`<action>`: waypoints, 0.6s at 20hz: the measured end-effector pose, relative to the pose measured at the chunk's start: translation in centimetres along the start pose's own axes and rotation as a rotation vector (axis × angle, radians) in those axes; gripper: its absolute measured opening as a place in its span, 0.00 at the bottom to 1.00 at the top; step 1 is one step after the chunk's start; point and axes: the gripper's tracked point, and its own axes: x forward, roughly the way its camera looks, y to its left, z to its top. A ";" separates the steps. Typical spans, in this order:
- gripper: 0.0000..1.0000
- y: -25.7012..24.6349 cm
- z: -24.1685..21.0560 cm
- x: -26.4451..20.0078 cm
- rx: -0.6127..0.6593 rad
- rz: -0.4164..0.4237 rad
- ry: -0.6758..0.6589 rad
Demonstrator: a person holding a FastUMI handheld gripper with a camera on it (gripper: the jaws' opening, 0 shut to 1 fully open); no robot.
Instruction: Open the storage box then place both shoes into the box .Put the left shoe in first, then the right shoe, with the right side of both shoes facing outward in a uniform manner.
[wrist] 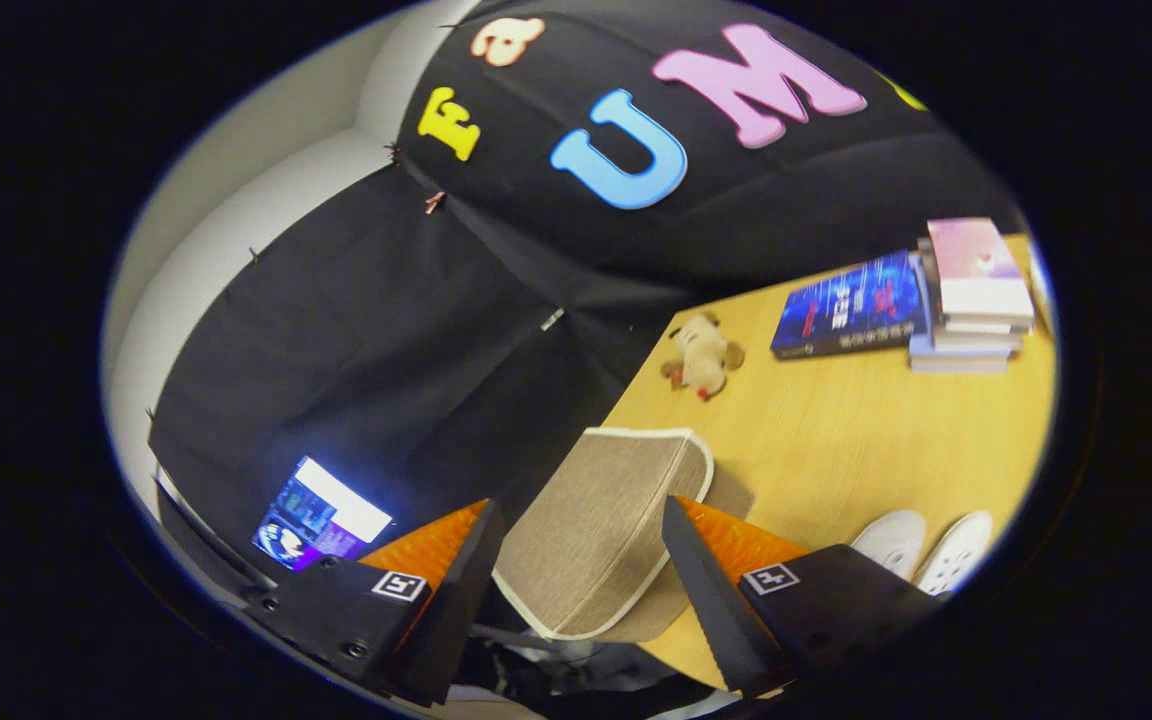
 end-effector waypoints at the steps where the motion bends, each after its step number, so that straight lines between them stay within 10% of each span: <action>1: 0.98 -0.8 -0.8 0.7 0.059 0.014 0.028; 12: 0.98 -6.1 -7.3 6.7 0.540 0.171 0.202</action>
